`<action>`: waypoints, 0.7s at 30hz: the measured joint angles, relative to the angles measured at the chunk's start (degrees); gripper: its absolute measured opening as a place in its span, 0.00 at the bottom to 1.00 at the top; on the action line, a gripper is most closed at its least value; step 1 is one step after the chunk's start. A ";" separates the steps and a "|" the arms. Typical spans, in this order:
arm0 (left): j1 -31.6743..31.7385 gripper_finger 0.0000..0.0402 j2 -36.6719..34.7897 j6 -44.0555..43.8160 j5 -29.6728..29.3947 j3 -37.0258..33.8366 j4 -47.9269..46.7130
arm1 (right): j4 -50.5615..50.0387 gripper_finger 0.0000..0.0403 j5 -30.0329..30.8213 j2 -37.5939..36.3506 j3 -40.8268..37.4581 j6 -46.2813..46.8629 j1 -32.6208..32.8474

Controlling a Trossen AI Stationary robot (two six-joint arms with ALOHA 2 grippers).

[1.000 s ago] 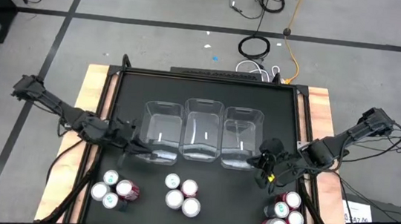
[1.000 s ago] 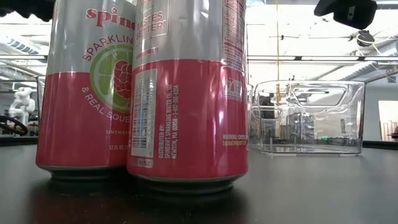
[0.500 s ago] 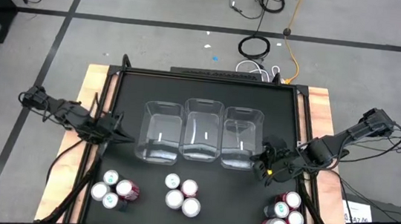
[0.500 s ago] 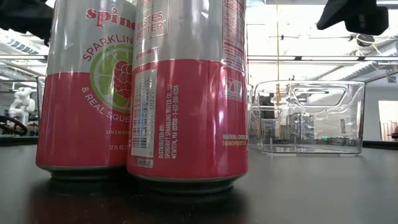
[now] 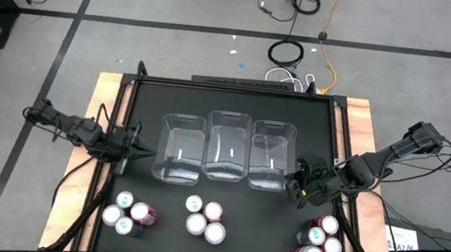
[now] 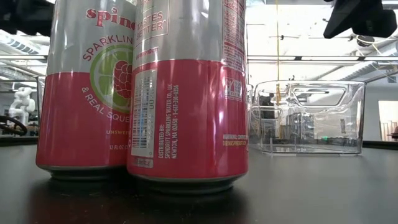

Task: Sort soda cans
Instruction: Put the bottom center red soda can into the right transparent bin

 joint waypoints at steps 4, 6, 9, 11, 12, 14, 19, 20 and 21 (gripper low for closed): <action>2.69 0.03 -0.09 -1.37 -0.10 -3.62 2.29 | -0.17 0.00 0.00 0.00 0.01 -0.34 -0.01; 4.18 0.03 -0.12 -1.51 0.11 -3.85 2.40 | -0.20 0.00 0.00 0.00 0.02 -0.47 -0.01; 6.61 0.03 -0.32 -0.28 1.36 -3.85 2.46 | -0.19 0.00 -0.15 0.00 0.02 -0.76 0.00; 8.29 0.03 -0.54 0.66 1.47 -3.82 2.20 | -0.21 0.00 -1.07 0.00 0.02 -0.76 -0.01; 9.07 0.03 -0.67 1.06 1.84 -3.80 1.83 | -0.20 0.00 -1.55 0.00 0.02 -0.77 -0.01; 10.61 0.03 -1.08 1.16 3.93 -3.80 0.73 | -0.22 0.00 -2.24 0.00 0.02 -0.78 -0.01; 13.05 0.03 -2.83 0.69 11.20 -3.80 -2.59 | -0.22 0.00 -3.02 0.00 0.02 -1.88 -0.01; 13.29 0.03 -3.26 0.39 11.66 -3.80 -2.67 | -0.20 0.00 -3.02 0.00 0.02 -2.74 -0.01; 13.40 0.03 -3.68 0.06 11.81 -3.80 -2.88 | -0.20 0.00 -2.97 0.00 0.02 -3.79 -0.01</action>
